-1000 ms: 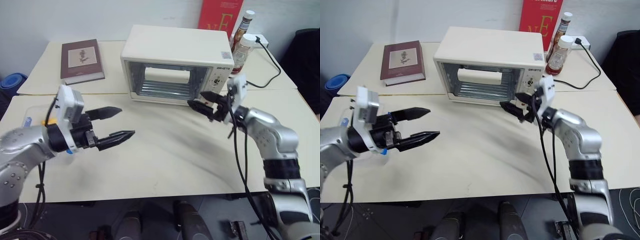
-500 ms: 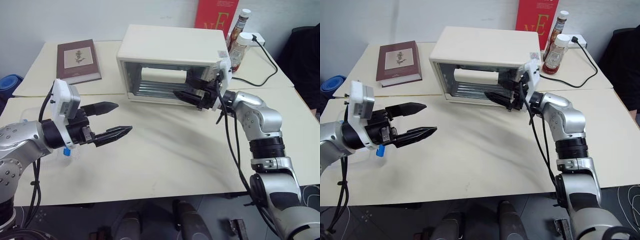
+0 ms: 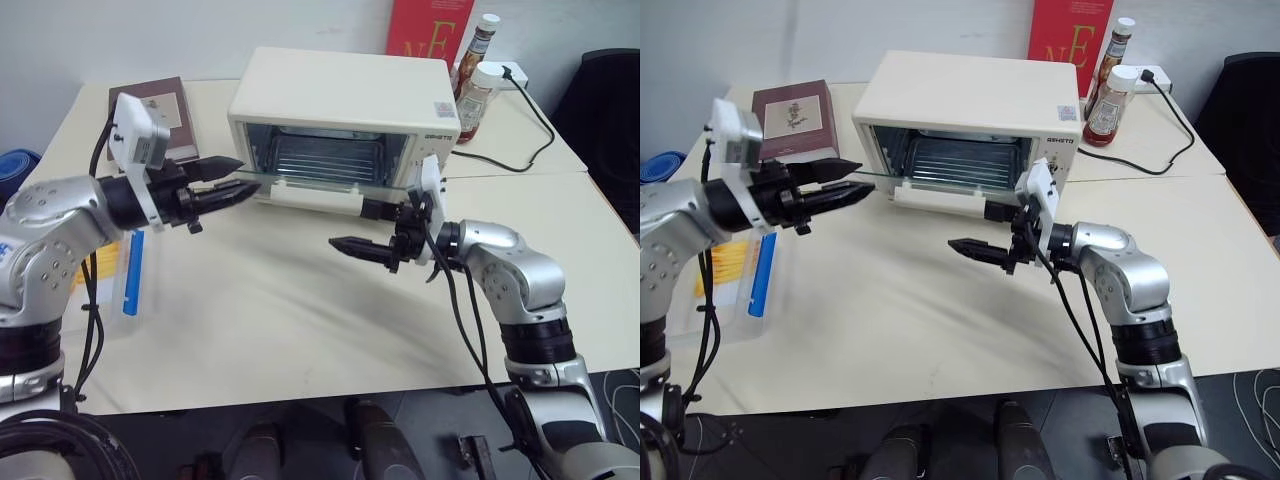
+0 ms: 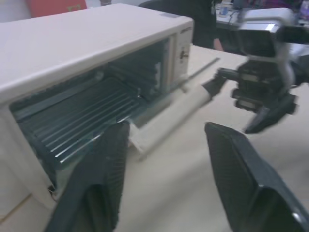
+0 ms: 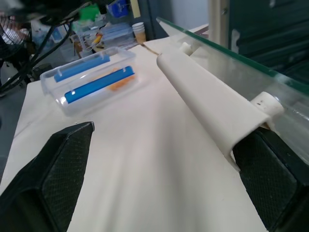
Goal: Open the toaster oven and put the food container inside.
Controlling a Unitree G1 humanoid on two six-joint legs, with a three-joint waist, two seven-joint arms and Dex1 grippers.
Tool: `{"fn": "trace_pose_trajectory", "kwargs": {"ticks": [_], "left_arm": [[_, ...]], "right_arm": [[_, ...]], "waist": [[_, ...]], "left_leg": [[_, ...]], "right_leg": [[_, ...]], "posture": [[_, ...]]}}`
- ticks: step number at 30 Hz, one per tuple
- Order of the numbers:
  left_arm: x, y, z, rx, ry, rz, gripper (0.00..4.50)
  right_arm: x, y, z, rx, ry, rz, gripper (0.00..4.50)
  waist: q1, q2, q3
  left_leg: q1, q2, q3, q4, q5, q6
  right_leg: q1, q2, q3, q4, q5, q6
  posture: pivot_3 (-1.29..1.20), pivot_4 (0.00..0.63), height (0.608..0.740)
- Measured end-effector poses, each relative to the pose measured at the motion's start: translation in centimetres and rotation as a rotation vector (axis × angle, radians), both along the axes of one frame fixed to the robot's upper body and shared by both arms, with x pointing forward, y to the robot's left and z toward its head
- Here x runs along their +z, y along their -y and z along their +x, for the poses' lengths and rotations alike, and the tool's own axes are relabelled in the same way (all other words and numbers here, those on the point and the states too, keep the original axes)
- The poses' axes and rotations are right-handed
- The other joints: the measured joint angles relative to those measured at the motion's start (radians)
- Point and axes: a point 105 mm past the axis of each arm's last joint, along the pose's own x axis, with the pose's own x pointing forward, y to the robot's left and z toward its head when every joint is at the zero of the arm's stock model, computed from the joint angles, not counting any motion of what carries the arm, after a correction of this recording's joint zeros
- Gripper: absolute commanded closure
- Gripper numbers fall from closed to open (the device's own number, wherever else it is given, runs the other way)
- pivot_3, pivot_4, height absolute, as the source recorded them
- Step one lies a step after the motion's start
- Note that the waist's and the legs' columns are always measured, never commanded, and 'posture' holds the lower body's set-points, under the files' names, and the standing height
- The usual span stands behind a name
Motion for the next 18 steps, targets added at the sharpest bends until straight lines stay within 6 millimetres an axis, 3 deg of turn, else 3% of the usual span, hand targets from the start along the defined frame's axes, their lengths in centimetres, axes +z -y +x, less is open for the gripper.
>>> {"fn": "trace_pose_trajectory", "kwargs": {"ticks": [5,10,16,18], "left_arm": [[-0.7,0.7,3.5,0.018,0.002,0.112,4.44],[-1.7,2.2,5.2,-0.012,-0.006,0.187,4.48],[-4.2,2.8,4.9,-0.102,-0.039,0.356,4.48],[-5.0,2.5,4.5,-0.122,-0.036,0.406,4.48]], "right_arm": [[-2.6,-0.2,-1.2,0.0,-0.023,-0.031,0.0],[-2.9,-0.3,-1.4,-0.01,-0.016,-0.041,0.0],[-3.2,-0.1,-1.4,-0.069,0.002,-0.039,0.0],[-3.9,1.1,-1.9,-0.121,-0.003,-0.052,0.0]], "waist": [[0.002,0.0,0.0],[-0.001,0.0,0.0],[0.0,0.0,0.0],[0.005,0.0,0.0]], "left_leg": [[-0.001,-0.001,0.001,0.002,0.0,0.0],[0.001,0.0,0.002,0.002,0.0,0.0],[0.001,0.0,0.002,0.004,0.0,0.0],[0.0,0.0,0.001,0.004,0.0,0.0]], "right_leg": [[0.0,-0.001,0.0,0.0,0.0,0.0],[0.0,0.0,0.001,0.002,0.0,0.001],[0.0,0.0,0.001,0.005,0.0,0.0],[0.0,0.0,0.001,0.005,0.0,0.001]], "posture": [[0.0,0.15,0.74],[0.0,0.15,0.74],[0.0,0.15,0.74],[0.0,0.15,0.74]]}}
